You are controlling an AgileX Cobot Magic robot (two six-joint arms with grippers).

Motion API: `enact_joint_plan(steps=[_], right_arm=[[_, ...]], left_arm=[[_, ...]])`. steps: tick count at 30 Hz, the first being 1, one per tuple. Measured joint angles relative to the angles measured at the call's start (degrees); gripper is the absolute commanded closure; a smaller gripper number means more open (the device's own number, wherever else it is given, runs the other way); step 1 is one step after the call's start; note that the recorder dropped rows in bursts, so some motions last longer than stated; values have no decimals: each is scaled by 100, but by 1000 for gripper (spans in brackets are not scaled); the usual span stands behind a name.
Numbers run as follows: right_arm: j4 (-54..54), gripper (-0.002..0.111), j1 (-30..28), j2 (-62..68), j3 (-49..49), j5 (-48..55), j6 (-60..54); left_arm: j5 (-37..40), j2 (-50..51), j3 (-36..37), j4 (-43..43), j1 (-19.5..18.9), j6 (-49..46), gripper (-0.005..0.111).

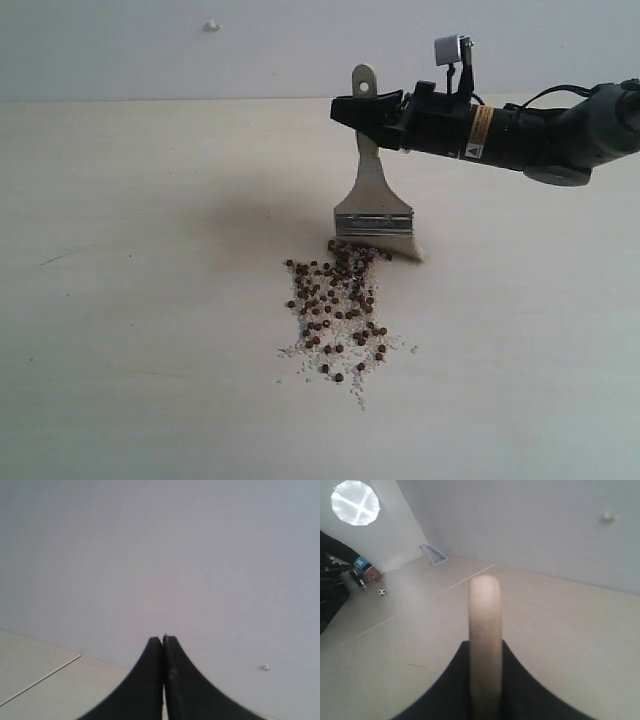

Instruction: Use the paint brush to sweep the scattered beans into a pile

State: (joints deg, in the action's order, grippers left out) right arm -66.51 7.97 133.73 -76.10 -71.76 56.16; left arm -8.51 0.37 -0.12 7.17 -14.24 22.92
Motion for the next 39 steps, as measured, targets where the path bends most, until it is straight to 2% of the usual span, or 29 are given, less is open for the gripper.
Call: enact_joint_plan(steps=[7,16,33,39], right_arm=[[-182,108,337,0,0,0,372],[-728,108,349,-52,0,-39,853],[-1155,108,317,-705,-33,180,-435],[-1006,108,317,-664,-807,205,-504]], left_arm=[[0,0,0,0,0,0,107],[0,0,0,0,0,0,107],[0,0,0,0,0,0,107],[0,0,0,0,0,0,107]])
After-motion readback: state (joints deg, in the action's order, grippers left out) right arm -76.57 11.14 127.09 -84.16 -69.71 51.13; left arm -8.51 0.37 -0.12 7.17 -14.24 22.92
